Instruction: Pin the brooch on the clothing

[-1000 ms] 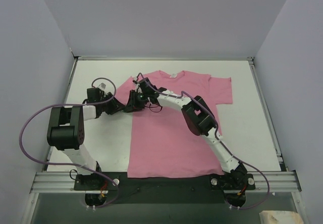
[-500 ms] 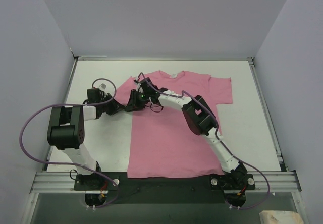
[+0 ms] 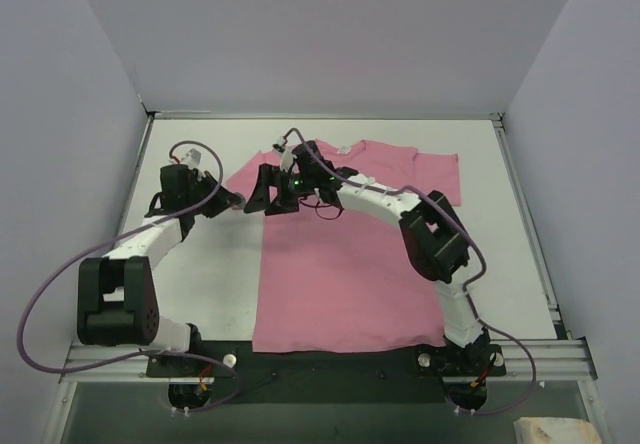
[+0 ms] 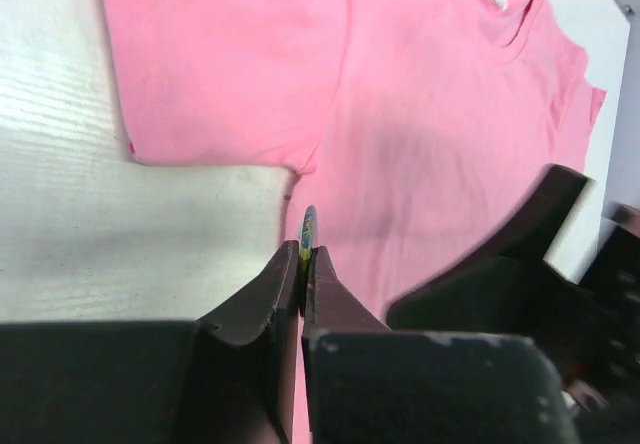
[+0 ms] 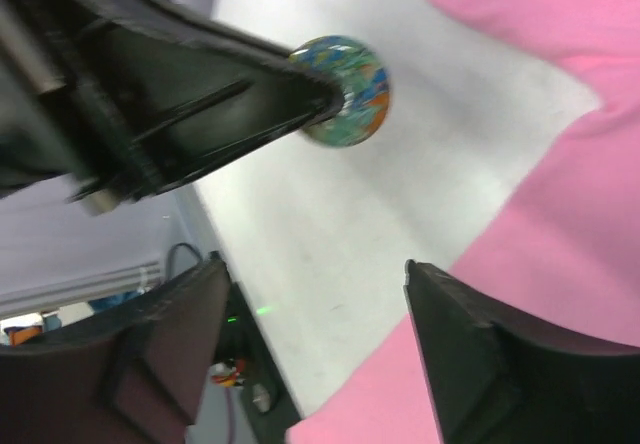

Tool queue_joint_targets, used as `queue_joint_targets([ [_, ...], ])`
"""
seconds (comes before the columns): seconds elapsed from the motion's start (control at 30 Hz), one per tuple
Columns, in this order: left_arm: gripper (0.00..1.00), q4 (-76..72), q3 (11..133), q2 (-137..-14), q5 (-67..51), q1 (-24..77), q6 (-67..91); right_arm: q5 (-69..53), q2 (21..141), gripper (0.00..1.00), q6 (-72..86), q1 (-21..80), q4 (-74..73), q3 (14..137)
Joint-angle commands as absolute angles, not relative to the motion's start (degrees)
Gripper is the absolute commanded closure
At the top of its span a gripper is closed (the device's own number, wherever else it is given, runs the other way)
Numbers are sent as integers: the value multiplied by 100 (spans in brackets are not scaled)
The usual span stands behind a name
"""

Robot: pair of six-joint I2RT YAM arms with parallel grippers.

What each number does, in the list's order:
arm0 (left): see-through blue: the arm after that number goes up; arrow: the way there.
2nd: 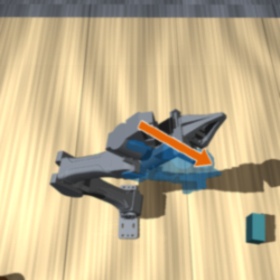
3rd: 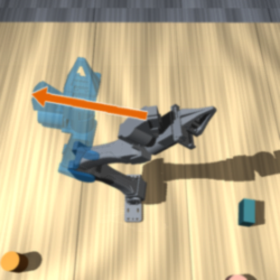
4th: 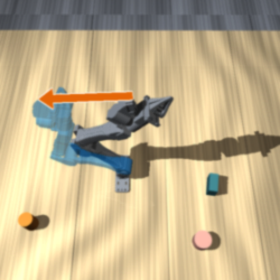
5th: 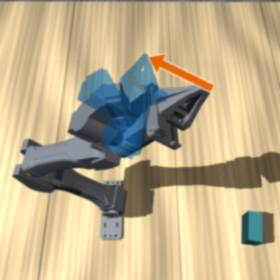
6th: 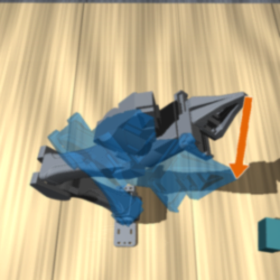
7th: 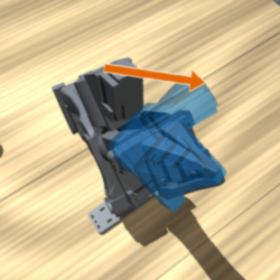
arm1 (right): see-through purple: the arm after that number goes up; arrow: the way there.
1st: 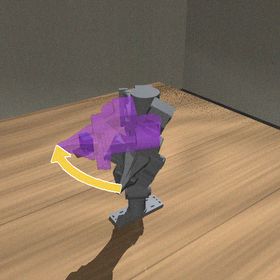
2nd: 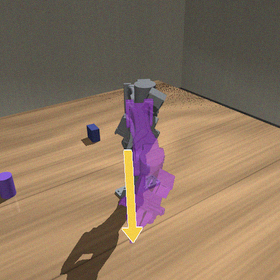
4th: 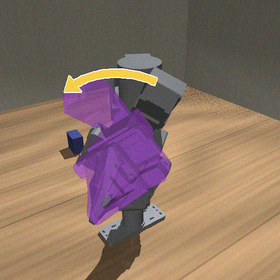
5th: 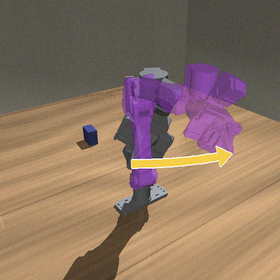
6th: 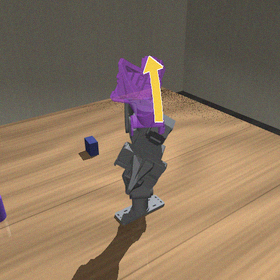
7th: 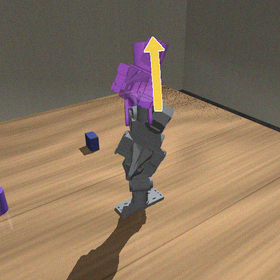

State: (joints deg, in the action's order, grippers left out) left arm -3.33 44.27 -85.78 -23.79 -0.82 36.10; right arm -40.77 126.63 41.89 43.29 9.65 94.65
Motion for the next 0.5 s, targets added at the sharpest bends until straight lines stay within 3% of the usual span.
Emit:
queue_joint_targets([
  [0.0,100,-9,4526,-7579,-2004,167,3375,-4175,11129,15,3902,4237,1396,8678],
  [0.17,100,-306,4448,-6979,-2730,386,3454,-4227,10039,7,4016,3947,1731,7736],
  [0.47,100,-2135,4184,-6592,-4411,1167,3621,-4131,8860,12,3797,3472,1846,6566],
])
